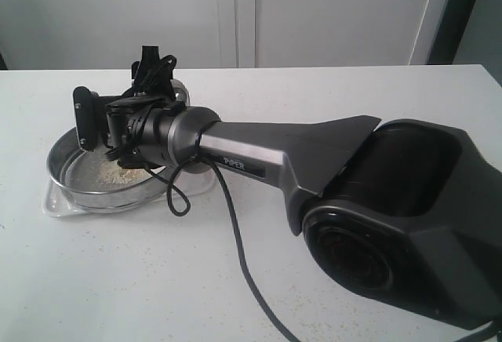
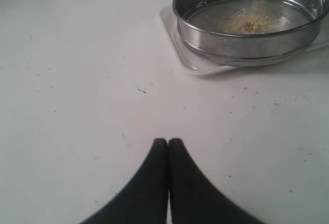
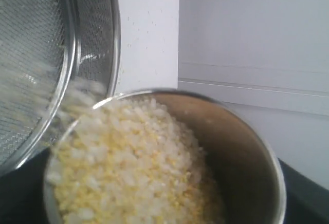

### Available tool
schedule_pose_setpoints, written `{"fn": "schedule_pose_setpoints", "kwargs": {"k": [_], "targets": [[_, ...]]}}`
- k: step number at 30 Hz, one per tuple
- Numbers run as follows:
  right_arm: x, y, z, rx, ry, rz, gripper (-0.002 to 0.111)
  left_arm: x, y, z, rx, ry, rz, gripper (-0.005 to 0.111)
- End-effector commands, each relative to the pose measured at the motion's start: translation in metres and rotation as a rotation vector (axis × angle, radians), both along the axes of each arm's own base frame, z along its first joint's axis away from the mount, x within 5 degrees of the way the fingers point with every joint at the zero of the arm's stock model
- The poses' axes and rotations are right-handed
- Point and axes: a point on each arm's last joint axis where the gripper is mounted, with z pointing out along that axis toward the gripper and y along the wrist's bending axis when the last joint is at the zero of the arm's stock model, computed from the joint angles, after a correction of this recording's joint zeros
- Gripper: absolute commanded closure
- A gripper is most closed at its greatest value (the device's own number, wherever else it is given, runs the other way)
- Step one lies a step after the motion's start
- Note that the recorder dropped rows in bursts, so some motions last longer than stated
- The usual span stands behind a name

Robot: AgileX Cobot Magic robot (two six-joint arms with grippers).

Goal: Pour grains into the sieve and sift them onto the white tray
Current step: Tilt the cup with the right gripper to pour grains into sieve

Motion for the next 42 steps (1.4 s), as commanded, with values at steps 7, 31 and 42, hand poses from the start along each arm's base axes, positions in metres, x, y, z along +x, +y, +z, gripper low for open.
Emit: {"fn": "schedule_pose_setpoints", "kwargs": {"k": [7,31,42], "targets": [[0.007,-0.010,0.014,0.025,-0.054,-0.081,0.108,0.000,0.000,-0.001,-0.007,0.000,0.001,0.107],[0.005,0.008,0.009,0.022,-0.090,0.117,0.108,0.000,0.000,-0.001,-0.007,0.000,0.001,0.107],[0.005,0.011,0.013,-0.026,-0.150,0.172,0.108,0.000,0.000,-0.001,-0.007,0.000,0.001,0.107]]}}
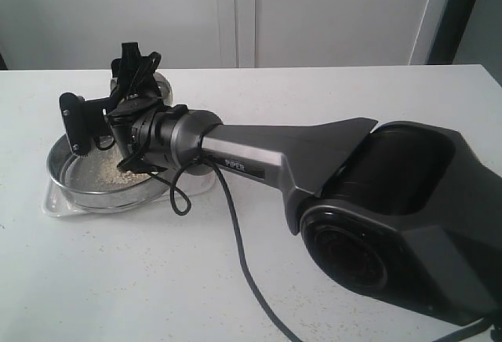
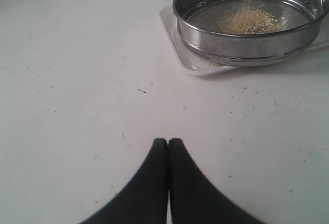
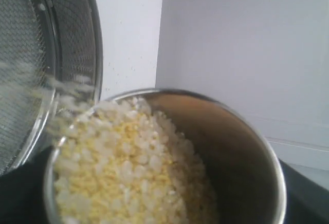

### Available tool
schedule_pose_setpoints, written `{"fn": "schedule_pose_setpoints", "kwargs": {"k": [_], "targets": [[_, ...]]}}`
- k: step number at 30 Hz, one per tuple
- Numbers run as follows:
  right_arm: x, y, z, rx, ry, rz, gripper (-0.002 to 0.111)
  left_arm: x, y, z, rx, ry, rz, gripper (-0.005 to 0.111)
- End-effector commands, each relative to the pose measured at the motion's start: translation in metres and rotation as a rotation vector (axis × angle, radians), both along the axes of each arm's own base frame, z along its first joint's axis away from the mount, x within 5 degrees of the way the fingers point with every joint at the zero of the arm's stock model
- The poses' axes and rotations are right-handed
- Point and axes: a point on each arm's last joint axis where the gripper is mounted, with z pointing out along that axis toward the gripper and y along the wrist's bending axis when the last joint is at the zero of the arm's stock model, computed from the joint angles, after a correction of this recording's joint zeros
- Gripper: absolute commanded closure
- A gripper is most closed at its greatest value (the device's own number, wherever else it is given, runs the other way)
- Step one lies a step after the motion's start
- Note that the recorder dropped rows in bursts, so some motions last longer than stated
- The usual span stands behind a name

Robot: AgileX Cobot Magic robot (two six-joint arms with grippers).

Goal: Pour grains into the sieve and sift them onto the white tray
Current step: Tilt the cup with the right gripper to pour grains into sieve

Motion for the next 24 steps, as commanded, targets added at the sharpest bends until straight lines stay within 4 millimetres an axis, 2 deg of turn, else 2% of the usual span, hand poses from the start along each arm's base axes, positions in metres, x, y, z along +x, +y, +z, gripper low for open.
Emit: {"fn": "schedule_pose_setpoints", "kwargs": {"k": [1,24], "targets": [[0.002,-0.001,0.013,-0.004,-0.052,0.007,0.108,0.000,0.000,-0.001,-0.007,0.000,0.001,0.107],[0.007,-0.017,0.018,-0.071,-0.124,-0.165,0.108,0.000,0.000,-0.001,-0.007,0.000,0.001,0.107]]}}
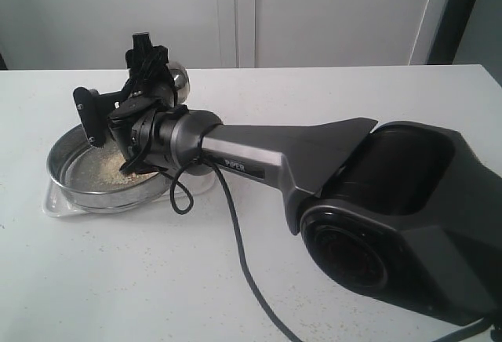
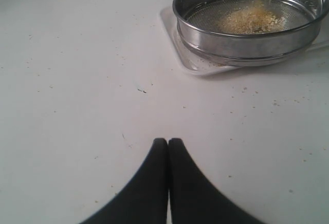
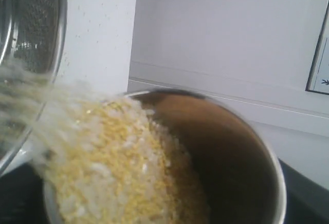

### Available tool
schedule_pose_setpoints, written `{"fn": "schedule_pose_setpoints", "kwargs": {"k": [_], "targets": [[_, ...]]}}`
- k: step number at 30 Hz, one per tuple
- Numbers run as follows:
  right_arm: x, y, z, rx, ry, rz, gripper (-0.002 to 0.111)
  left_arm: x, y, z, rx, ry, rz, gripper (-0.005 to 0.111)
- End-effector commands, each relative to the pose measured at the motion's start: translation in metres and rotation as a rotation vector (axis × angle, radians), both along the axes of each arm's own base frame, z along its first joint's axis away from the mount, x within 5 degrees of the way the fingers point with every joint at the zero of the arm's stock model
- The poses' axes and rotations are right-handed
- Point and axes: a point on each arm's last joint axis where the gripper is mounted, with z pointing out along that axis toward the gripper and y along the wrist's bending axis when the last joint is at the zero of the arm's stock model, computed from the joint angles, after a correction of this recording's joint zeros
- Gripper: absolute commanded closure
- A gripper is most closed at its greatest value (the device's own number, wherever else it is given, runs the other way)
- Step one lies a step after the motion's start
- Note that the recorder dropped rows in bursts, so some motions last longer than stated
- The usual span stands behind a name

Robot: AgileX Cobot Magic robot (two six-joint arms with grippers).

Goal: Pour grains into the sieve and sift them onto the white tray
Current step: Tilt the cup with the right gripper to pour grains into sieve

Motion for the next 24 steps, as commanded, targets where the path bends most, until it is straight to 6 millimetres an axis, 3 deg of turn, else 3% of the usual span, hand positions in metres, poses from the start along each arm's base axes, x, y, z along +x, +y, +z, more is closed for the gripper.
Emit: {"fn": "schedule_pose_setpoints", "kwargs": {"k": [1,15,24], "targets": [[0.002,-0.005,0.013,0.002,-0.045,-0.043,0.108,0.000,0.000,-0.001,-0.007,0.000,0.001,0.107],[0.004,-0.014,0.015,-0.048,-0.074,-0.133,0.108,0.000,0.000,-0.001,-0.007,0.000,0.001,0.107],[0.002,-0.003,0.013,-0.020,-0.043,-0.014,0.108,0.000,0.000,-0.001,-0.007,0.000,0.001,0.107]]}}
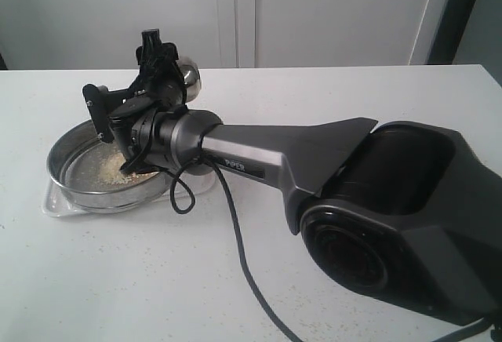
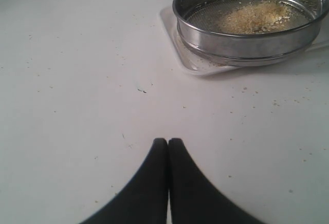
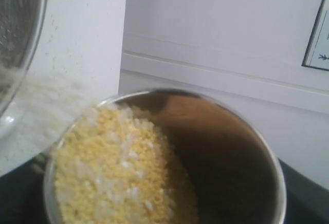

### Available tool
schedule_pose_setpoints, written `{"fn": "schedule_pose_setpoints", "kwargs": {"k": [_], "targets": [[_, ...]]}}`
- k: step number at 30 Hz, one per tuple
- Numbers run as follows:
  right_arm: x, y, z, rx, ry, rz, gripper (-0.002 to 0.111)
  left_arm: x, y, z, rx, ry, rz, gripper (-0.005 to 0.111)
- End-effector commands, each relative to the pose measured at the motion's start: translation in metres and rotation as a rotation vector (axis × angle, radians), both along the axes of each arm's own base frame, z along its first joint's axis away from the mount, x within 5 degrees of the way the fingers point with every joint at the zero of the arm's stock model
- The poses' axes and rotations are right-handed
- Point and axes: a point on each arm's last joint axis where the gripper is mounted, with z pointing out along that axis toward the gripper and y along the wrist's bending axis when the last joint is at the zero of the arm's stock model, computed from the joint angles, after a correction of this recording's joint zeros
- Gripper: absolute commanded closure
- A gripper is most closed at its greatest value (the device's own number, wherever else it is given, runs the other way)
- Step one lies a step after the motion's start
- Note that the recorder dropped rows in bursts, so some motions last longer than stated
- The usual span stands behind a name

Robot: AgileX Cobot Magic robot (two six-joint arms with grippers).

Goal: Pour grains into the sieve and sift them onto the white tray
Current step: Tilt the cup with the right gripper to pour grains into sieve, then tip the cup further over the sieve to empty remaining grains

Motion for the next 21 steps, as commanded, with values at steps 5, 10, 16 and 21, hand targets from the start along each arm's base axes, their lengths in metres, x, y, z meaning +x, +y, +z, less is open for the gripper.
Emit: {"fn": "schedule_pose_setpoints", "kwargs": {"k": [5,10,16,21], "targets": [[-0.002,0.011,0.010,0.022,-0.005,0.138,0.108,0.000,0.000,-0.001,-0.007,0.000,0.001,0.107],[-0.003,0.017,0.010,-0.039,-0.023,0.219,0.108,0.000,0.000,-0.001,-0.007,0.000,0.001,0.107],[-0.005,0.023,0.011,-0.086,-0.050,0.311,0.108,0.000,0.000,-0.001,-0.007,0.000,0.001,0.107],[-0.004,0.022,0.013,-0.181,-0.092,0.313,0.108,0.000,0.000,-0.001,-0.007,0.000,0.001,0.107]]}}
